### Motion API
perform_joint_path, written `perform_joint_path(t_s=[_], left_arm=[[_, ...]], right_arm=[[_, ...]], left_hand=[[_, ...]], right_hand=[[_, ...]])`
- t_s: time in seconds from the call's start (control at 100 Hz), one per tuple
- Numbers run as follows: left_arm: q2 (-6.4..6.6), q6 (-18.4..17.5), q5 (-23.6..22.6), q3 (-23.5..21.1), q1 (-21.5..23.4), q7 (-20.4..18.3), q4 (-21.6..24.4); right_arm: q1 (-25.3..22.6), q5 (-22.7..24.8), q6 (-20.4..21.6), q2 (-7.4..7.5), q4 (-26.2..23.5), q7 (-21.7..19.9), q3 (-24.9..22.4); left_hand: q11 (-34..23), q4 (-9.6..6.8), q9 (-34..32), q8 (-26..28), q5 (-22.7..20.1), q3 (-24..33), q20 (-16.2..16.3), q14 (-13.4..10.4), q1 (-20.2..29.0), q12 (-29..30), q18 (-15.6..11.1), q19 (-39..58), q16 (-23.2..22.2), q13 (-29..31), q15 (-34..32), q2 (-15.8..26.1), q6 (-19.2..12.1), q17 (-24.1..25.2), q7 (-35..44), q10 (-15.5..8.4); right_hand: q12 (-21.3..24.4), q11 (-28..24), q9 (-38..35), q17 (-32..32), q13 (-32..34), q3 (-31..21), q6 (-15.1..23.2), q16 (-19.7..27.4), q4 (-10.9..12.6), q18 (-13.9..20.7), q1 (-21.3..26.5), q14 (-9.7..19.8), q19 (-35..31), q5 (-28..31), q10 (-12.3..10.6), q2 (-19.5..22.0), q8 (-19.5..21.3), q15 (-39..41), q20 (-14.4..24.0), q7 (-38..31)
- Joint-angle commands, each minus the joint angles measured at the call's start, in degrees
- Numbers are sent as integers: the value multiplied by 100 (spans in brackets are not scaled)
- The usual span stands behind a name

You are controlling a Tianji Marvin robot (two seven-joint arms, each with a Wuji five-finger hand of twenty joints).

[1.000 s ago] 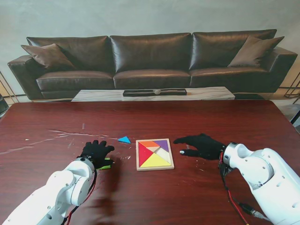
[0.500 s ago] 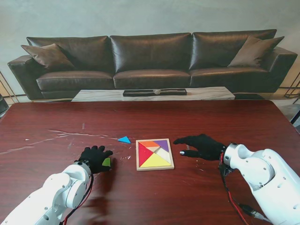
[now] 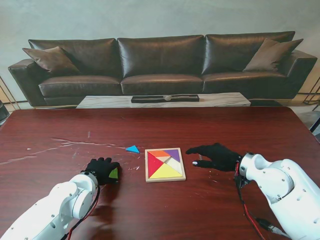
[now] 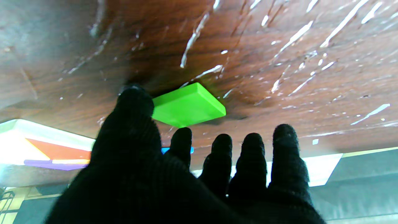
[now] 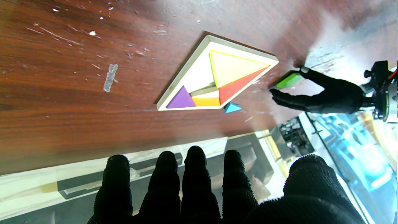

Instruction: Assemble the tangram pieces into a square

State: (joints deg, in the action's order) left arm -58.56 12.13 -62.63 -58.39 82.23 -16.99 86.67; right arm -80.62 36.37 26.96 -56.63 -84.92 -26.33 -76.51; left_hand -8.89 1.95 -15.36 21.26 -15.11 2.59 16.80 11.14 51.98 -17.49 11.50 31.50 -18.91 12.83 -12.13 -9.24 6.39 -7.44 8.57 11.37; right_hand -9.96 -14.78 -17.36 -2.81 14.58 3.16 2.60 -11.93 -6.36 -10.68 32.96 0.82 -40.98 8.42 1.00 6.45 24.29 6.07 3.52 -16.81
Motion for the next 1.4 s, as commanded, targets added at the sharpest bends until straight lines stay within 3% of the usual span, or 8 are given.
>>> perform_joint_path(t_s=[0.0, 0.34, 0.38, 0.47, 0.87, 1.12, 1.26, 1.39], left_arm=[[16, 34, 39, 20, -11, -59, -31], [30, 159, 104, 60, 86, -175, -11], [32, 174, 95, 58, 104, -192, 5], [37, 210, 65, 39, 156, -243, 54], [37, 299, 91, 52, 283, -207, 58], [59, 202, 18, 66, 266, -270, -14], [75, 82, 15, 98, 212, -295, -119], [98, -3, -13, 145, 147, -389, -190]], right_arm=[[-31, 17, -6, 3, -42, -17, 2], [-17, 7, -5, 0, -33, -7, 23], [-17, 8, -4, -1, -34, -3, 24], [-19, 4, -6, -1, -36, -2, 28], [-59, 0, -14, -5, -64, 11, 16], [-52, -3, -11, -5, -66, 12, 26], [-32, -17, -12, -7, -52, 16, 45], [-19, -23, -13, -7, -46, 15, 55]], left_hand=[[-111, -118, 8, -43, 154, 199, 28, 88, 206, 69, -30, 84, 36, 106, -110, -91, 118, -72, -8, 257], [-403, -82, -445, 2, 45, 552, 130, 101, 242, 24, -71, 338, -26, 549, -381, -179, 149, -481, 184, 157], [-453, 5, -515, -25, 26, 1112, 135, 104, -26, 29, -80, 381, -40, 614, -423, -301, 146, -529, 337, 131], [-516, 19, -593, -13, -29, 1213, 152, 101, -48, -1, -100, 434, -71, 731, -494, -326, 151, -638, 390, 95], [-888, 98, -1227, 314, -688, 1763, 216, -112, 55, -253, -296, 771, -315, 1500, -843, -555, 128, -1341, 1384, -119], [-1378, 306, -1761, 357, -1059, 3587, 110, -342, -1038, -773, -750, 1380, -1082, 2417, -1513, -1271, 95, -2388, 2122, -238], [-1769, 364, -2016, 506, -1254, 4041, 136, -427, -1293, -1127, -855, 1925, -1590, 2811, -1960, -1408, -8, -2824, 2507, -278], [-2207, 387, -2028, 637, -1339, 4212, 349, -528, -1350, -1585, -966, 2341, -2178, 3020, -2387, -1498, -92, -3203, 2858, -294]], right_hand=[[-44, -54, -75, -59, 82, -13, 108, -77, 136, -48, 8, 14, -2, -84, -9, 135, 1, -16, -16, 6], [-43, -53, -73, -61, 79, -13, 99, -76, 136, -46, 8, 25, -1, -86, -12, 136, 3, -16, -17, 8], [-43, -52, -73, -60, 81, -14, 104, -76, 137, -46, 10, 25, -1, -85, -17, 134, 3, -15, -17, 8], [-42, -51, -70, -62, 82, -11, 104, -76, 136, -44, 5, 26, 0, -88, -7, 137, 3, -15, -17, 10], [-44, -55, -75, -62, 79, -12, 102, -74, 136, -45, 9, 36, 0, -87, -11, 131, 3, -14, -17, 14], [-43, -54, -77, -64, 79, -13, 100, -73, 136, -47, 10, 28, 1, -86, -9, 133, 4, -14, -17, 14], [-44, -54, -75, -64, 79, -12, 103, -72, 136, -47, 10, 33, 1, -82, -15, 131, 6, -15, -17, 12], [-43, -52, -71, -62, 83, -13, 102, -73, 136, -44, 12, 29, 0, -86, -10, 132, 6, -12, -17, 13]])
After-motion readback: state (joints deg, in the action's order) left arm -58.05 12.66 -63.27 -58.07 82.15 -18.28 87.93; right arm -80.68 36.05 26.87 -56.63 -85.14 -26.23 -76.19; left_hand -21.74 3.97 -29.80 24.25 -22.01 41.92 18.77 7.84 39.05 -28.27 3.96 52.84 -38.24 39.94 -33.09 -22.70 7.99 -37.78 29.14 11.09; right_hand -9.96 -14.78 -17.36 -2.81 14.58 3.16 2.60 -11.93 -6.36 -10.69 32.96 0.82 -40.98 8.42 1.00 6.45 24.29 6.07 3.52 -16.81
